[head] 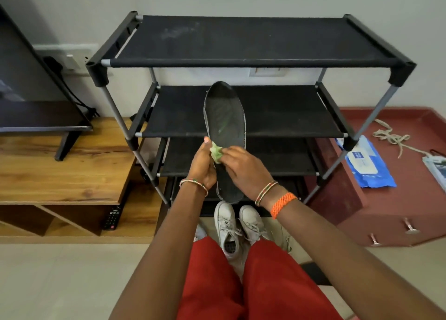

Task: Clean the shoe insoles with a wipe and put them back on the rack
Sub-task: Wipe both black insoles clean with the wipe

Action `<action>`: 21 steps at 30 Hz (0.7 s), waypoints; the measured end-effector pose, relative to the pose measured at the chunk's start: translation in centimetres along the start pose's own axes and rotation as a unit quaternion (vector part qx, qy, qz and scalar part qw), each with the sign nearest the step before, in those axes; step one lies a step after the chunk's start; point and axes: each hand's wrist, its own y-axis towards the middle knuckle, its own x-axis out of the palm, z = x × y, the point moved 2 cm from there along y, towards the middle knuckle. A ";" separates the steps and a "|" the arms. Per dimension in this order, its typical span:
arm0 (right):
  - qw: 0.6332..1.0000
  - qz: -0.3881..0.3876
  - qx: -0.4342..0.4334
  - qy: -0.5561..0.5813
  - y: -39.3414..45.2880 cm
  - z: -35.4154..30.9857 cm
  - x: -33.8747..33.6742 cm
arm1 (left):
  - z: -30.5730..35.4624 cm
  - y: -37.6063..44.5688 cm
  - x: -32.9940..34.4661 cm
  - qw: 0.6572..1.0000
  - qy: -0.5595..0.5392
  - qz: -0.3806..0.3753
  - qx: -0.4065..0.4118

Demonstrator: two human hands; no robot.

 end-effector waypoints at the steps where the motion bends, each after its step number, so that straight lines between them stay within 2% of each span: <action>1: 1.000 0.003 -0.001 -0.007 0.5 0.8 0.1 | -0.2 0.2 -0.2 1.000 -0.001 -0.015 -0.010; 5: 0.993 0.050 0.107 0.000 3.2 4.3 0.5 | -0.6 0.4 -0.4 0.998 0.047 -0.047 0.005; 7: 0.989 0.058 0.138 0.013 3.5 4.8 1.1 | -0.7 0.5 -0.4 0.997 0.067 -0.040 0.023; 8: 0.991 0.048 0.123 0.019 3.3 4.7 1.5 | -0.8 0.7 -0.7 0.996 0.079 -0.025 0.035; 10: 0.999 0.000 0.033 0.019 2.6 3.8 1.8 | -1.0 1.1 -1.3 0.994 0.096 0.000 0.047; 12: 0.997 -0.027 -0.074 -0.015 2.1 3.8 1.2 | -1.0 1.0 -1.6 0.994 0.098 -0.007 0.045; 13: 0.995 -0.021 -0.093 -0.030 2.3 4.4 0.7 | -1.0 0.8 -1.5 0.994 0.099 -0.017 0.050; 16: 0.997 0.035 -0.034 -0.063 3.7 6.5 -0.9 | -1.0 0.5 -1.7 0.987 0.136 -0.028 0.077; 18: 0.997 0.038 -0.002 -0.071 4.0 6.5 -0.9 | -1.0 0.6 -1.8 0.984 0.150 -0.023 0.091; 21: 0.995 -0.027 -0.078 -0.062 3.4 5.1 0.0 | -1.2 0.4 -2.0 0.984 0.150 -0.012 0.096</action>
